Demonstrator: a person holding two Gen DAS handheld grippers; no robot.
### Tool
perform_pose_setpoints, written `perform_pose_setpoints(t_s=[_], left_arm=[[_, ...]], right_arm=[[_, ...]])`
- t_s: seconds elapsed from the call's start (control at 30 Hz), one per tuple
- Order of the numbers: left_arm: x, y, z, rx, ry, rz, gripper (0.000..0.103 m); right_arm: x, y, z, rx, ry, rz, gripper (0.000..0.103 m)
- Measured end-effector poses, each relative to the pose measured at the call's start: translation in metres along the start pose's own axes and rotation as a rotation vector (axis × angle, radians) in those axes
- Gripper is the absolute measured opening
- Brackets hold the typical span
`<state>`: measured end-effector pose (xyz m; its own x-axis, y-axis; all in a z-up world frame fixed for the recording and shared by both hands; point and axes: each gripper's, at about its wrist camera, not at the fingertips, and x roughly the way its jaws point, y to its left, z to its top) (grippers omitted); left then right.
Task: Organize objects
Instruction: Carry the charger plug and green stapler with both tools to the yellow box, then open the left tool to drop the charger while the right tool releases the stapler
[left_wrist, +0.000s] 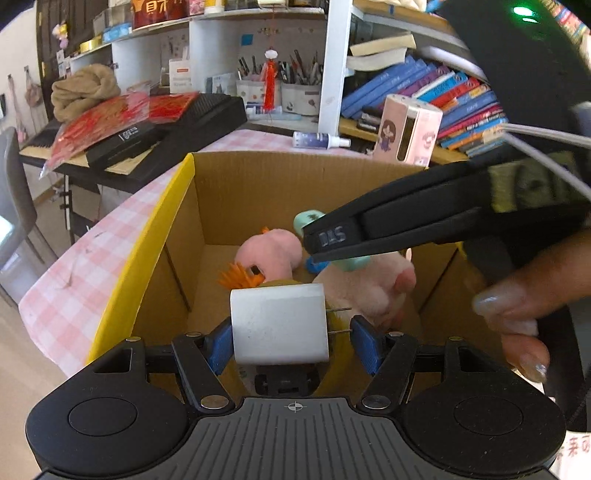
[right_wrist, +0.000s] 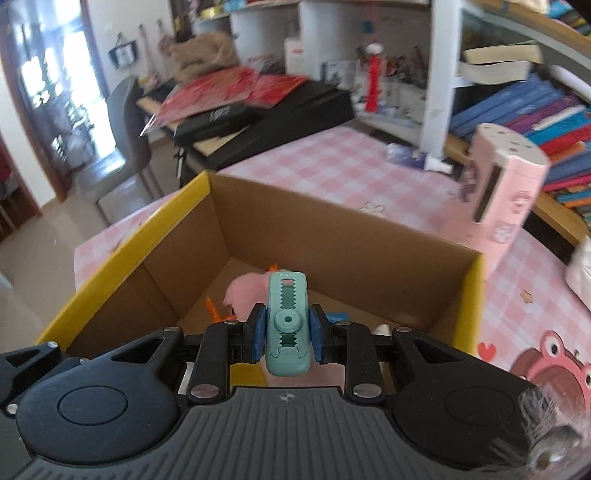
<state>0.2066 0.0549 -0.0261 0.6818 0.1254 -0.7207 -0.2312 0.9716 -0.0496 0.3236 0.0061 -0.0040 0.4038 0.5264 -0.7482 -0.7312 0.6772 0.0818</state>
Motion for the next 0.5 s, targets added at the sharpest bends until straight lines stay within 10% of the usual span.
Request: perform_pose_setpoints(t_s=[0.5], left_arm=[[-0.008,-0.002,-0.003,0.045,-0.015,0.008,0.077]], right_arm=[[0.018,0.007,-0.002,-0.069,0.101,0.036,0.026]])
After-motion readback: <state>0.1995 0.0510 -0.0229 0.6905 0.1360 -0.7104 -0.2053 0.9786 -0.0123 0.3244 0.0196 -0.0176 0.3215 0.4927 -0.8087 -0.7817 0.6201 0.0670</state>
